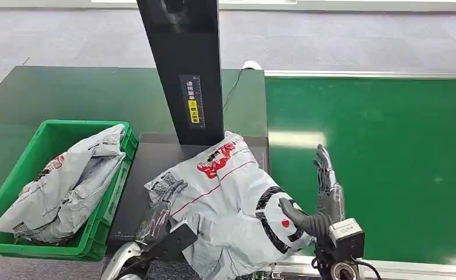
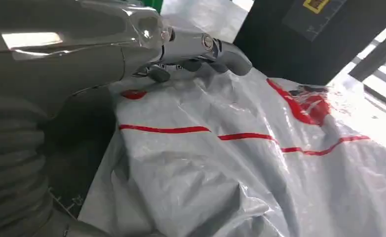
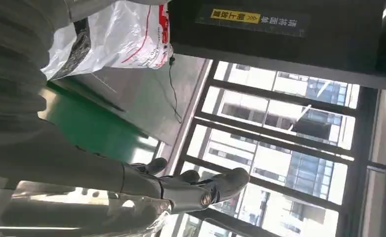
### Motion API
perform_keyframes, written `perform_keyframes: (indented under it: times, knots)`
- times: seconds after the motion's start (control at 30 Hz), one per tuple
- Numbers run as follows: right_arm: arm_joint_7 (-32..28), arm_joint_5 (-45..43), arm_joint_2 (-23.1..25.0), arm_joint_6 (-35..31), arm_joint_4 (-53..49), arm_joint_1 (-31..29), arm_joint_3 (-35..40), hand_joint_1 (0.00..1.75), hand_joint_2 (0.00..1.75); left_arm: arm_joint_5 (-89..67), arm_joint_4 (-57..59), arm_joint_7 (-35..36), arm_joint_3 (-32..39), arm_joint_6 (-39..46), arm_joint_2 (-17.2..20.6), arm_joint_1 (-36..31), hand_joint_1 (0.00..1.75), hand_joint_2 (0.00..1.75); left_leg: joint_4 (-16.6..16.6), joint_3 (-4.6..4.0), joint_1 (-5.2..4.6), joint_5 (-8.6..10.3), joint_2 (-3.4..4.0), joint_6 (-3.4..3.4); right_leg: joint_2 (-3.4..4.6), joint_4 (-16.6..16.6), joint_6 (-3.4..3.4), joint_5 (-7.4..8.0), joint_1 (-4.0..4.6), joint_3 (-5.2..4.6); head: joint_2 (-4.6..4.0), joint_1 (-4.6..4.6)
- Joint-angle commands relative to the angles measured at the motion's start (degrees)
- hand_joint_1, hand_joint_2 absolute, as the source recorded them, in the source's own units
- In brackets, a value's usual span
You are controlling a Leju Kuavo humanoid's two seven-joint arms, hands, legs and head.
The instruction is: Moved the parcel from conveyor to table for the left to box.
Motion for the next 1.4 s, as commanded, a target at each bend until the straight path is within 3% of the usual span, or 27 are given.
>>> perform_keyframes:
  times: [0.03,0.07,0.1,0.23,0.43,0.6,0.93,0.97,1.0,1.03,1.17,1.3,1.33,1.4]
  knots:
    - [0.63,0.49,0.57,-0.87,-0.63,0.64,-1.47,0.0,1.75,-1.79,5.94,-0.3,-1.43,-0.67,0.0,-2.73,0.0,1.75,-0.07,-0.01,0.0,0.08,-0.21,0.03,-0.11,-0.09,-0.03,0.04,0.01,0.05,0.0,0.0]
    - [0.69,0.48,0.42,-0.98,-0.61,0.71,-1.43,0.0,1.75,-0.79,5.89,-0.96,-1.24,-0.75,-0.1,-2.84,0.0,1.75,-0.06,-0.01,0.0,0.06,-0.16,0.03,-0.07,-0.08,-0.02,0.04,0.0,0.04,0.0,0.0]
    - [0.73,0.47,0.4,-1.05,-0.64,0.76,-1.41,0.0,1.75,-0.38,5.75,-1.34,-1.11,-0.42,-0.1,-2.86,1.61,1.75,-0.07,0.0,0.0,0.07,-0.18,0.03,-0.08,-0.1,-0.02,0.05,0.0,0.06,0.0,0.0]
    - [0.97,0.27,0.29,-1.75,-1.53,1.5,-1.45,0.0,1.75,4.19,3.38,-4.74,0.34,2.64,-0.14,-2.6,1.75,1.75,-0.03,-0.04,0.01,0.05,-0.16,0.03,-0.07,-0.07,-0.02,0.03,0.02,0.02,0.0,0.0]
    - [1.33,-0.33,0.15,-2.2,-2.18,1.78,-1.26,0.0,1.75,7.52,-0.99,-11.31,1.86,12.73,0.09,-1.69,1.75,1.75,0.01,-0.06,0.03,0.01,-0.08,0.03,0.0,-0.04,-0.02,0.01,0.04,-0.01,0.0,0.0]
    - [0.94,-1.24,-0.22,-2.4,-1.67,2.35,-0.95,0.0,1.75,16.09,-6.4,-21.06,4.19,22.91,-0.85,0.24,1.75,1.75,0.01,-0.05,0.03,0.0,-0.02,0.02,0.04,-0.03,-0.02,0.02,0.03,-0.01,0.0,0.0]
    - [0.46,-1.76,-0.91,-2.49,-0.64,1.78,-0.48,0.0,1.75,19.88,-6.64,-21.09,4.01,21.25,-0.6,1.0,1.75,1.75,-0.04,0.02,0.0,0.01,-0.03,0.02,0.03,-0.04,-0.01,0.01,0.01,0.04,0.0,0.0]
    - [0.38,-1.82,-1.0,-2.56,-0.49,1.69,-0.41,0.0,1.75,25.61,-7.14,-21.56,3.89,17.23,-0.76,1.28,1.66,1.75,-0.07,0.02,0.01,0.03,-0.05,0.03,0.04,-0.09,-0.02,0.04,0.01,0.05,0.0,0.0]
    - [0.3,-1.92,-1.17,-2.61,-0.3,1.56,-0.27,0.0,1.75,33.0,-7.72,-22.44,4.06,11.72,-1.06,1.64,0.28,1.75,-0.04,0.01,0.01,0.01,-0.04,0.02,0.03,-0.06,-0.01,0.02,0.02,0.05,0.0,0.0]
    - [0.22,-2.04,-1.34,-2.51,0.1,1.27,0.01,0.0,1.75,42.23,-8.26,-23.24,4.17,4.14,-1.5,2.1,0.0,1.75,-0.06,0.0,0.02,0.02,-0.05,0.04,0.05,-0.11,-0.02,0.05,0.03,0.04,0.0,0.0]
    - [0.04,-2.34,-1.37,-2.07,2.7,-0.78,1.05,0.0,1.75,56.1,-7.45,-22.28,2.76,-8.74,-1.95,1.84,0.0,1.75,-0.05,0.0,0.02,0.02,0.02,0.04,0.1,-0.1,-0.01,0.06,0.03,0.03,0.0,0.0]
    - [0.04,-2.3,-1.45,-2.38,3.2,-1.3,1.65,0.0,1.75,50.2,-5.27,-22.19,-0.47,-5.28,-1.68,-1.86,0.0,1.75,-0.02,-0.04,0.01,0.03,-0.09,0.02,-0.03,-0.04,-0.01,0.02,0.01,0.03,0.0,0.0]
    - [0.04,-2.17,-1.28,-2.5,2.7,-0.82,1.56,0.0,1.75,38.98,-4.72,-22.03,-2.33,2.4,-1.39,-3.41,0.0,1.75,-0.04,-0.08,0.04,0.09,-0.17,0.04,-0.06,-0.1,-0.02,0.08,0.04,0.02,0.0,0.0]
    - [0.04,-2.19,-1.11,-2.54,2.76,-0.85,1.58,0.0,1.75,37.42,-3.83,-19.76,-3.9,1.56,-1.33,-4.69,0.0,1.75,-0.02,-0.03,0.01,0.05,-0.2,0.01,-0.13,-0.04,-0.01,0.01,0.01,0.05,0.0,0.02]
